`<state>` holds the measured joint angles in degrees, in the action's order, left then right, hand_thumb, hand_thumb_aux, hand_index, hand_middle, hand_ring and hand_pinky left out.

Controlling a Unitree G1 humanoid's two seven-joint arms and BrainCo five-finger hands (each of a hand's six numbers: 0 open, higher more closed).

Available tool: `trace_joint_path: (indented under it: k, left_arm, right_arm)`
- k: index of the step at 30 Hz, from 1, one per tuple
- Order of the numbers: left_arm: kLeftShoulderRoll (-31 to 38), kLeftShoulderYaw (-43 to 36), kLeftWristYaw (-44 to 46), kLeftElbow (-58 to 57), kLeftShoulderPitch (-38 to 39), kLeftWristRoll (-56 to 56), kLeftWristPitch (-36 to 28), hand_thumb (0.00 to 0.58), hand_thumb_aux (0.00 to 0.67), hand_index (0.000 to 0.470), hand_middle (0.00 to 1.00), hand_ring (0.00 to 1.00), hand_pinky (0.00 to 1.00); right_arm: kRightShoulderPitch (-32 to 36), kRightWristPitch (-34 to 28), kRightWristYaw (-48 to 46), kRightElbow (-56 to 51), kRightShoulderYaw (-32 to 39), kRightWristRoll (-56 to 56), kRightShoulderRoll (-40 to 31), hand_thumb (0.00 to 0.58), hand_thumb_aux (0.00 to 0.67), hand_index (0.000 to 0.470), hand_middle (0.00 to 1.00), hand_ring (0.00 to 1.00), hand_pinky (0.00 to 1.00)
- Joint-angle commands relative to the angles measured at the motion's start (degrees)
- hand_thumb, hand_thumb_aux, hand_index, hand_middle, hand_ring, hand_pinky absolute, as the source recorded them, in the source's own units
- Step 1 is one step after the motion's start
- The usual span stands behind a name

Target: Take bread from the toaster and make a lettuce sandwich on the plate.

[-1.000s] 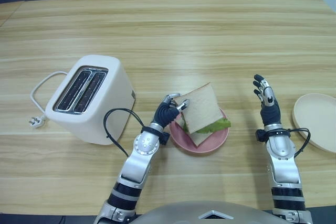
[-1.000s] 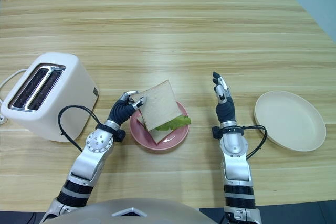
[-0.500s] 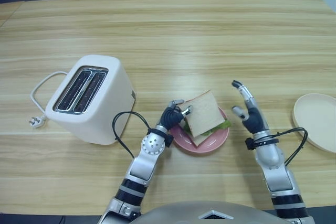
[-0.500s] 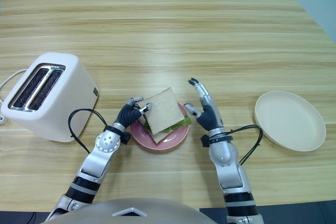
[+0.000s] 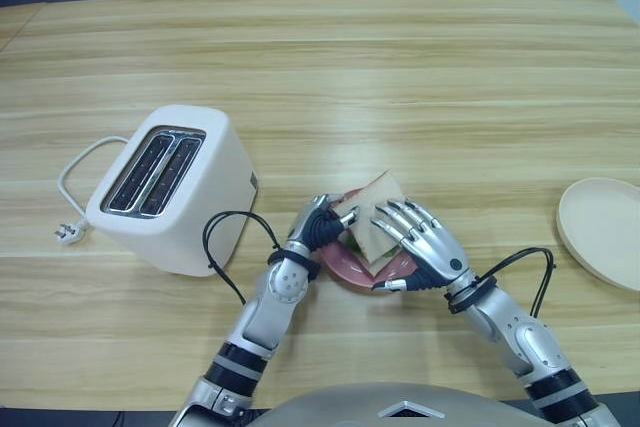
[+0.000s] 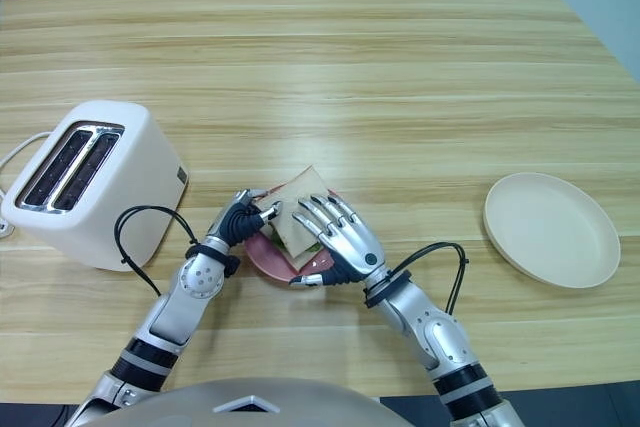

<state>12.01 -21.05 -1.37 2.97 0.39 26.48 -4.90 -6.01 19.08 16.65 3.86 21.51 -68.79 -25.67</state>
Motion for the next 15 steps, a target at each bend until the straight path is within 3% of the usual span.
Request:
trace_joint_path:
  k: [1, 4, 5, 6, 7, 15]
  left_arm:
    - [1.1, -1.2, 1.1, 0.1, 2.1, 2.8, -1.6, 0.580, 0.670, 0.470, 1.00, 1.00, 1.00]
    - [2.0, -2.7, 0.7, 0.2, 2.0, 7.2, -2.7, 0.580, 0.670, 0.470, 0.96, 0.96, 0.96]
    - [2.5, -3.1, -0.2, -0.3, 1.7, 9.4, -3.1, 0.574, 0.602, 0.422, 0.71, 0.71, 0.71]
    - [3.1, -3.5, -1.5, -0.7, 1.1, 12.3, -3.7, 0.194, 0.123, 0.087, 0.02, 0.02, 0.02]
    - [3.6, -3.7, -2.5, -1.0, 0.7, 14.4, -4.0, 0.000, 0.000, 0.000, 0.00, 0.00, 0.00]
    - [4.9, -2.8, -11.5, 4.2, 0.0, 30.1, -9.5, 0.000, 0.000, 0.000, 0.00, 0.00, 0.00]
  right_arm:
    - [1.5, -2.0, -0.9, -4.0, 3.8, -4.5, -1.9, 0.000, 0.000, 0.000, 0.00, 0.00, 0.00]
    - [2.6, -2.8, -3.9, -7.6, 8.9, -7.9, -2.6, 0.000, 0.000, 0.000, 0.00, 0.00, 0.00]
    - [2.5, -3.0, -5.1, -8.6, 10.4, -8.3, -2.7, 0.000, 0.000, 0.000, 0.00, 0.00, 0.00]
    - [2.4, -3.4, -6.3, -9.7, 11.9, -8.8, -2.9, 0.000, 0.000, 0.000, 0.00, 0.00, 0.00]
    - [2.2, -3.6, -7.4, -10.9, 13.2, -8.7, -3.0, 0.000, 0.000, 0.000, 0.00, 0.00, 0.00]
    - [2.0, -6.0, -11.0, -16.2, 19.1, -7.8, -4.9, 0.000, 0.000, 0.000, 0.00, 0.00, 0.00]
